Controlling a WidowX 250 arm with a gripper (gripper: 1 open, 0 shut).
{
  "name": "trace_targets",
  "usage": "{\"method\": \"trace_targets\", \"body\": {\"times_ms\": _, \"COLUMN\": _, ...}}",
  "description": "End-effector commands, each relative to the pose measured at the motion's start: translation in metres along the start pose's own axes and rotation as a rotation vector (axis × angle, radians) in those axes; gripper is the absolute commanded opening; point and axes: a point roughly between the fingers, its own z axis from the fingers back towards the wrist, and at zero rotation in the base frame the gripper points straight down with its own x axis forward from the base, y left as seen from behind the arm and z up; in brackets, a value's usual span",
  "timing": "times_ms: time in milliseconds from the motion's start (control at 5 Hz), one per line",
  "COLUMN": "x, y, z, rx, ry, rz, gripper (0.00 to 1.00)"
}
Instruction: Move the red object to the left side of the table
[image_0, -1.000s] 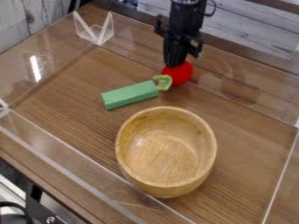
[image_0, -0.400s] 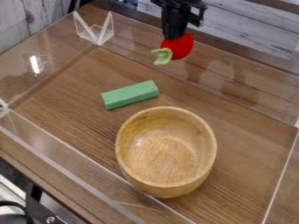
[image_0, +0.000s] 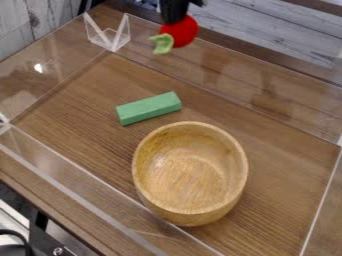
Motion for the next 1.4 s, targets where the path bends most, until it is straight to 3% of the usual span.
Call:
{"method": "trace_targets", "body": {"times_ms": 0, "x": -0.005, "y": 0.037, "z": 0.015, "rx": 0.052, "ry": -0.051, "rz": 0.071, "gripper": 0.00}}
{"method": "trace_targets", "body": {"times_ms": 400, "x": -0.020, "y": 0.083, "z": -0.008, "rx": 0.066, "ry": -0.016, "rz": 0.111, "gripper": 0.00}}
{"method": "trace_targets", "body": {"times_ms": 600, "x": -0.025, "y": 0.095, "z": -0.021, "rx": 0.072, "ry": -0.005, "rz": 0.105, "gripper": 0.00}}
{"method": "trace_targets", "body": {"times_ms": 800, "x": -0.031, "y": 0.104, "z": -0.035, "rx": 0.073, "ry": 0.009, "rz": 0.098, "gripper": 0.00}}
{"method": "trace_targets", "body": {"times_ms": 1200, "x": -0.034, "y": 0.104, "z": -0.082, "rx": 0.067, "ry": 0.030, "rz": 0.101, "gripper": 0.00}}
